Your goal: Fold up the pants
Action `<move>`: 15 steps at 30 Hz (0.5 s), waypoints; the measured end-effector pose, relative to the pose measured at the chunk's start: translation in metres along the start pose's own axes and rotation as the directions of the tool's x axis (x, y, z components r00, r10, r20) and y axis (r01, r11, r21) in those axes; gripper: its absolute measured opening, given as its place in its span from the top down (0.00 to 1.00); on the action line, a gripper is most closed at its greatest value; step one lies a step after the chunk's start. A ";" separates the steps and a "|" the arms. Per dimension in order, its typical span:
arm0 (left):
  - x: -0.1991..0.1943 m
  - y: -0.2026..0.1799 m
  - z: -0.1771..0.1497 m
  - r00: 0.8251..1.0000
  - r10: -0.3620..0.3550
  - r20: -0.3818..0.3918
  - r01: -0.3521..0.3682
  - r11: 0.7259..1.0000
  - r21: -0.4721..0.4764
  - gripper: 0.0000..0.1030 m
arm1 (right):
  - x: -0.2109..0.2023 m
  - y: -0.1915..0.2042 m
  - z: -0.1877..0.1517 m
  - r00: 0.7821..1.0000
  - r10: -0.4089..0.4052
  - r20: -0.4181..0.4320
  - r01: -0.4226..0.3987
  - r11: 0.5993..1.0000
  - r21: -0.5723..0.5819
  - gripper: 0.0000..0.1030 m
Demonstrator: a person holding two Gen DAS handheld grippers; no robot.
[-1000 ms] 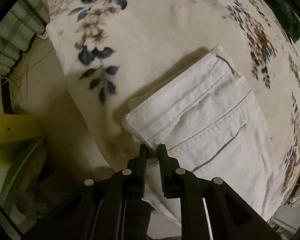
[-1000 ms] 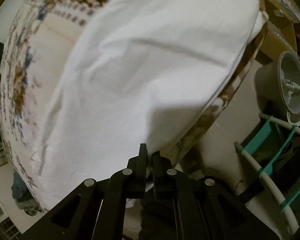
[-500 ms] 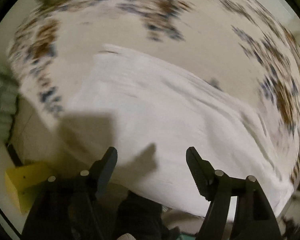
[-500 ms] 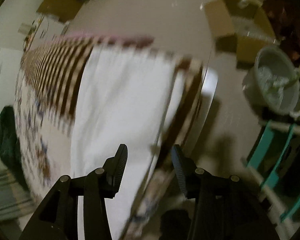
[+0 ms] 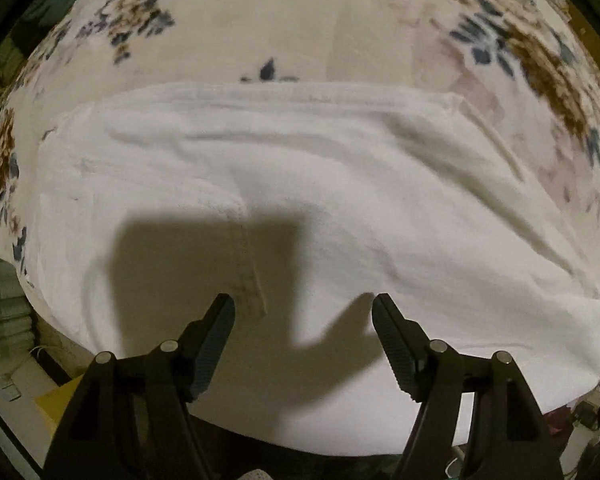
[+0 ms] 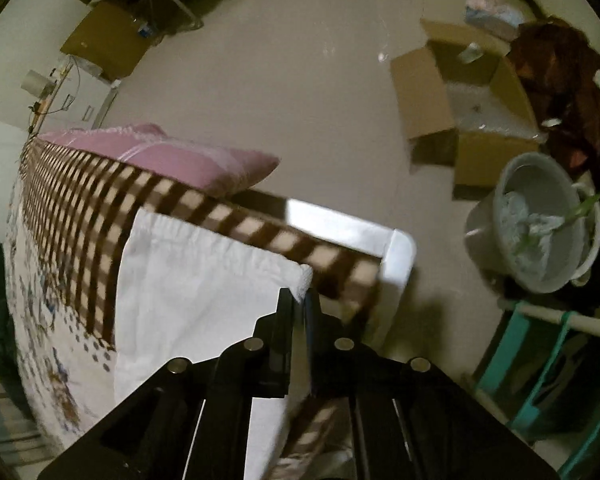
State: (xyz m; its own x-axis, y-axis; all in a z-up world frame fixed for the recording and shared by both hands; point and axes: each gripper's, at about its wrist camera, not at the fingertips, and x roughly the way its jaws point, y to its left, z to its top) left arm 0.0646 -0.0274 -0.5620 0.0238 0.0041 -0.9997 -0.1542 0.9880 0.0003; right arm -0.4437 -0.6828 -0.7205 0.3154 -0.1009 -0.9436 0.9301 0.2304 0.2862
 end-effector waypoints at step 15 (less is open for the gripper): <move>-0.002 -0.047 -0.037 0.993 -0.121 0.002 0.119 0.984 0.135 0.33 | 0.017 -0.038 -0.040 0.946 0.258 -0.194 -0.247 0.966 0.079 0.48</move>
State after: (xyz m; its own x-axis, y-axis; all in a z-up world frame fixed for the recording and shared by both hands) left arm 0.0352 -0.0795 -0.5611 0.0440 -0.1149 -0.9924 -0.0160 0.9932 -0.1157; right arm -0.4807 -0.6546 -0.7544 0.5018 0.1520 -0.8515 0.8353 0.1705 0.5227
